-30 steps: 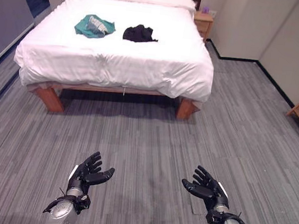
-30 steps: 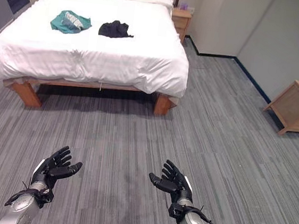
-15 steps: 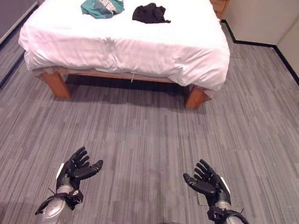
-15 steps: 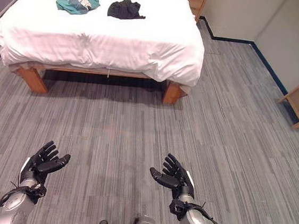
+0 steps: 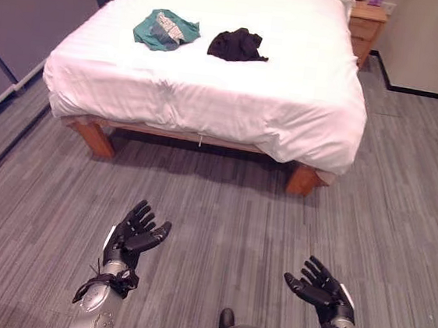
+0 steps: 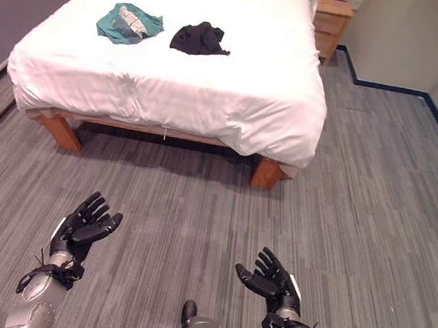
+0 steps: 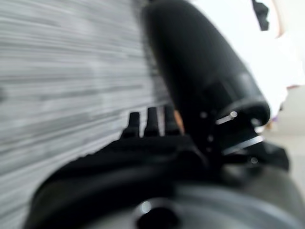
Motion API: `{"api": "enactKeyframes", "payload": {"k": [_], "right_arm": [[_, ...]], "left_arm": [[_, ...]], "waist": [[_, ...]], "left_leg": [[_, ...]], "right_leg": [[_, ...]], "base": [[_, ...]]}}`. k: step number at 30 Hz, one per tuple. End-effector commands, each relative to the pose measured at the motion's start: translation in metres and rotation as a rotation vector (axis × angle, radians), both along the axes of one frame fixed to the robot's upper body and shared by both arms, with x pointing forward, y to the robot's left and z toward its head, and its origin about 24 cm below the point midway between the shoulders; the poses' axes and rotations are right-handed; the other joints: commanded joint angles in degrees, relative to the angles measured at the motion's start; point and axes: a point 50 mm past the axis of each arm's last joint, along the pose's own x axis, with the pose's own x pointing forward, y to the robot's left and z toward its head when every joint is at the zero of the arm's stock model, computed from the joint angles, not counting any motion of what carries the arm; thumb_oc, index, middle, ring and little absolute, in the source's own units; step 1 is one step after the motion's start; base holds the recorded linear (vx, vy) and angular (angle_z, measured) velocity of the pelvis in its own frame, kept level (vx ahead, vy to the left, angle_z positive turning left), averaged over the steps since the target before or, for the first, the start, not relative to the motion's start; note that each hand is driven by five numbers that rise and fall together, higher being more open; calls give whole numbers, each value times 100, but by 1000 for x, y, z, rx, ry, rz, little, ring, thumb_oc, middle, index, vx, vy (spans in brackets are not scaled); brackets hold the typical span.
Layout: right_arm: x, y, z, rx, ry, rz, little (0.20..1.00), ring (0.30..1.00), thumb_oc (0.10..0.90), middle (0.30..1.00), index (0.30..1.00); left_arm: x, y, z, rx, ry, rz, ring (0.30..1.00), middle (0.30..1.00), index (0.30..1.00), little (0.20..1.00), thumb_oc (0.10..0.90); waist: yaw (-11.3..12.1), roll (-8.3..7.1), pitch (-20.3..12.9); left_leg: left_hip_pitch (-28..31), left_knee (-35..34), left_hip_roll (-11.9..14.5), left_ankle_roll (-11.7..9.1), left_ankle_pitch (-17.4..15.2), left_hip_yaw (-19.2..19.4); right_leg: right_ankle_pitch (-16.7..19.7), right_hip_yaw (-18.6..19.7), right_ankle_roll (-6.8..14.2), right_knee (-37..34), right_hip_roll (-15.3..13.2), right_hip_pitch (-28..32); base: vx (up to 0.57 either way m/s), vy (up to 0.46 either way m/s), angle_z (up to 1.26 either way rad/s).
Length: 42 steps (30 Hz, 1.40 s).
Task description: Pick up bed clothes into laundry basket.
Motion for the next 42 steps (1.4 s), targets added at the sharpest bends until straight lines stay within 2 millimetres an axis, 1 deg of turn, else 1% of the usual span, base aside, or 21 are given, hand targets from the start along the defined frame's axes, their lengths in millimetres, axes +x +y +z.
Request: {"api": "enactKeyframes", "payload": {"k": [1,3,5,6,11,14,17,19,20,21,22,24,25,26,29,31,33,37,38,39,42], "right_arm": [[20,-18,43,-53,-245,-57,900,900,800,900,900],[23,-21,50,-37,-288,-79,900,900,800,900,900],[22,-26,55,-64,-299,-72,900,900,800,900,900],[22,-26,55,-64,-298,-72,900,900,800,900,900],[16,-27,56,-105,-283,-40,900,900,800,900,900],[13,-23,50,-113,-252,-25,900,900,800,900,900],[11,-25,46,-111,-233,-37,900,900,800,900,900],[12,-21,45,-97,-229,-26,900,900,800,900,900],[12,-21,45,-97,-229,-26,900,900,800,900,900],[12,-19,43,-92,-225,-29,900,900,800,900,900],[12,-19,43,-91,-224,-30,900,900,800,900,900],[17,-10,40,-37,-242,-49,900,900,800,900,900],[17,-10,40,-37,-242,-49,900,900,800,900,900],[20,-2,39,-31,-242,-12,900,900,800,900,900],[22,7,37,-25,-235,30,900,900,800,900,900],[19,9,35,-31,-217,49,900,900,800,900,900],[16,8,32,-32,-204,43,900,900,800,900,900],[15,6,33,-32,-205,29,900,900,800,900,900],[17,4,35,-43,-215,23,900,900,800,900,900],[18,3,37,-37,-227,16,900,900,800,900,900],[23,3,41,-64,-246,20,900,900,800,900,900]], "left_arm": [[21,31,49,-25,-270,120,900,900,900,900,800],[18,36,44,-24,-247,153,900,900,900,900,800],[15,40,43,7,-233,161,900,900,900,900,800],[15,40,43,7,-233,161,900,900,900,900,800],[8,48,40,9,-227,214,900,900,900,900,800],[10,47,40,2,-228,217,900,900,900,900,800],[12,43,41,5,-237,204,900,900,900,900,800],[13,43,42,12,-239,194,900,900,900,900,800],[13,43,42,12,-239,194,900,900,900,900,800],[15,42,45,33,-245,175,900,900,900,900,800],[15,42,45,33,-245,175,900,900,900,900,800],[18,49,55,63,-275,179,900,900,900,900,800],[18,49,55,63,-275,179,900,900,900,900,800],[20,54,63,97,-295,181,900,900,900,900,800],[23,59,69,146,-303,161,900,900,900,900,800],[24,59,71,170,-300,144,900,900,900,900,800],[26,56,73,191,-303,125,900,900,900,900,800],[27,52,72,191,-301,115,900,900,900,900,800],[28,49,69,174,-295,113,900,900,900,900,800],[28,48,67,172,-292,112,900,900,900,900,800],[23,46,61,173,-269,113,900,900,900,900,800]], "waist": [[77,-379,71],[176,-411,73],[236,-397,69],[244,-409,73],[430,-289,-42],[480,-250,-129],[531,-251,-211],[562,-286,-292],[564,-287,-291],[546,-330,-352],[562,-342,-354],[630,-418,-364],[635,-419,-365],[586,-377,-281],[476,-242,-79],[374,-122,50],[254,-32,102],[129,-2,74],[51,26,77],[43,-8,61],[116,-93,-22]], "left_leg": [[297,-1153,193,314,531,969],[-5,-1975,318,287,395,1186],[-42,-2873,501,178,498,1354],[0,-2913,487,178,506,1371],[59,-5171,486,-49,912,1350],[253,-5667,526,-175,1093,1222],[169,-5427,600,-274,1085,1038],[213,-5184,556,-220,718,976],[214,-5183,555,-219,717,979],[226,-5052,438,-50,384,1065],[225,-5037,428,-42,368,1085],[325,-4901,90,253,19,1209],[326,-4901,89,254,18,1215],[475,-4977,-90,420,-64,1274],[808,-5221,-306,652,-161,1329],[959,-5314,-333,749,-155,1309],[1054,-5325,-338,803,-201,1232],[1274,-5477,-446,826,-224,1212],[1395,-5574,-494,809,-216,1166],[1457,-5613,-536,788,-240,1173],[1507,-5655,-671,755,-314,1178]], "right_leg": [[861,649,853,-1049,-301,486],[784,642,904,-1155,-338,718],[644,652,969,-1201,-356,881],[633,660,971,-1202,-370,898],[254,792,1158,-1206,-412,1469],[133,906,1220,-1216,-426,1678],[73,1035,1373,-1327,-697,2022],[87,1133,1497,-1373,-918,2085],[87,1135,1497,-1374,-920,2086],[342,1189,1710,-1296,-1231,1987],[340,1204,1719,-1298,-1247,1983],[1075,1429,1944,-863,-1579,1602],[1074,1435,1945,-861,-1581,1598],[1671,1631,1919,-266,-1641,1169],[2302,1728,1734,672,-1649,545],[2417,1655,1682,1267,-1552,280],[2178,1624,1679,1656,-1346,110],[1777,1442,1686,1512,-1083,-65],[1179,1381,1643,1178,-709,-165],[945,1270,1608,677,-593,-86],[697,1032,1522,-556,-506,347]], "base": [[317,-168,-3],[338,-65,-4],[299,22,-4],[246,34,-24],[411,113,0],[357,127,-24],[340,217,-46],[285,247,-66],[244,339,-59],[155,254,-49],[257,441,-40],[164,320,-62],[140,387,-75],[92,369,-63],[90,413,-22],[75,306,4],[111,195,21],[134,110,29],[156,46,4],[205,45,12],[109,-9,10]]}}
